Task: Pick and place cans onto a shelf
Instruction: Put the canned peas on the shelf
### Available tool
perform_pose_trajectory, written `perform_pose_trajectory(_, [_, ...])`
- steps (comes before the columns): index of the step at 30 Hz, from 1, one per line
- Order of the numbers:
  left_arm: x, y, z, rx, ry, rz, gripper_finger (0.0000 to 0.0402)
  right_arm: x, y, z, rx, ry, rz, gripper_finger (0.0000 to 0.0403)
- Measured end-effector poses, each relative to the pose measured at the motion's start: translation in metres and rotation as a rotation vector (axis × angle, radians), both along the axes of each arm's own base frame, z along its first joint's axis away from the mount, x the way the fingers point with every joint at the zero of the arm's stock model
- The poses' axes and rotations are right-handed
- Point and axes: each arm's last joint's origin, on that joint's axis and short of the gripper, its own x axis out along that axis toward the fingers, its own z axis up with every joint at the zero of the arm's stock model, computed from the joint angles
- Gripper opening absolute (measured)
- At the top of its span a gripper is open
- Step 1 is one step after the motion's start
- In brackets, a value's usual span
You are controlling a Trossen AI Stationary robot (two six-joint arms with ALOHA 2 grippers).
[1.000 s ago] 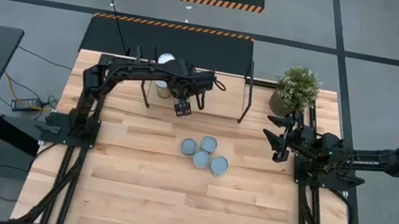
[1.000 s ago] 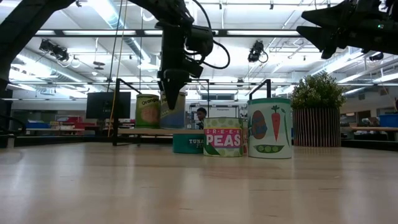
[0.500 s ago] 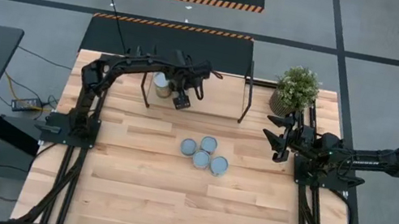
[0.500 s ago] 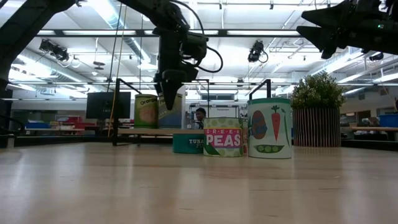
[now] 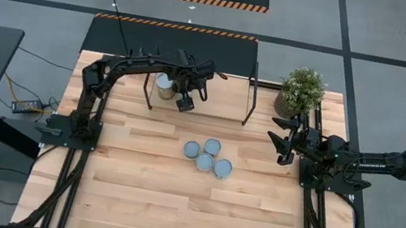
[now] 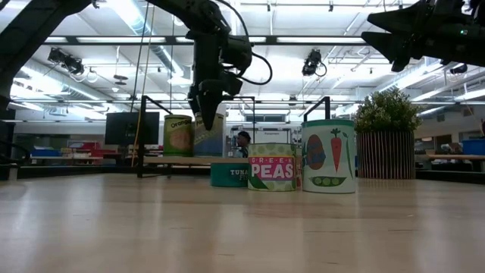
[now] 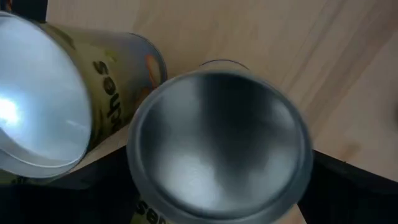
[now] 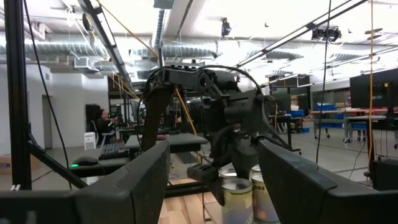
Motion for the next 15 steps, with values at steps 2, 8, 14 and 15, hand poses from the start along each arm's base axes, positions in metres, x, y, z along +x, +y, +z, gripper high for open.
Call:
perform_pose_trajectory(2, [0.002,0.0,0.005,-0.03,-0.036,-0.001,0.0355,0.0,0.0,0.0,0.0,-0.001,-0.001,0.025])
perform_pose_trajectory(8, [0.004,0.001,0.018,-0.004,-0.062,-0.002,0.0355,0.0,0.0,0.0,0.0,-0.001,0.0,0.025])
perform_pose_trajectory(14, [0.002,0.0,0.018,0.084,0.012,-0.032,0.0355,0.0,0.0,0.0,0.0,-0.001,-0.001,0.025])
perform_pose_trajectory(15, [0.002,-0.001,0.018,0.084,0.013,-0.036,0.0355,0.0,0.0,0.0,0.0,-0.001,-0.001,0.025])
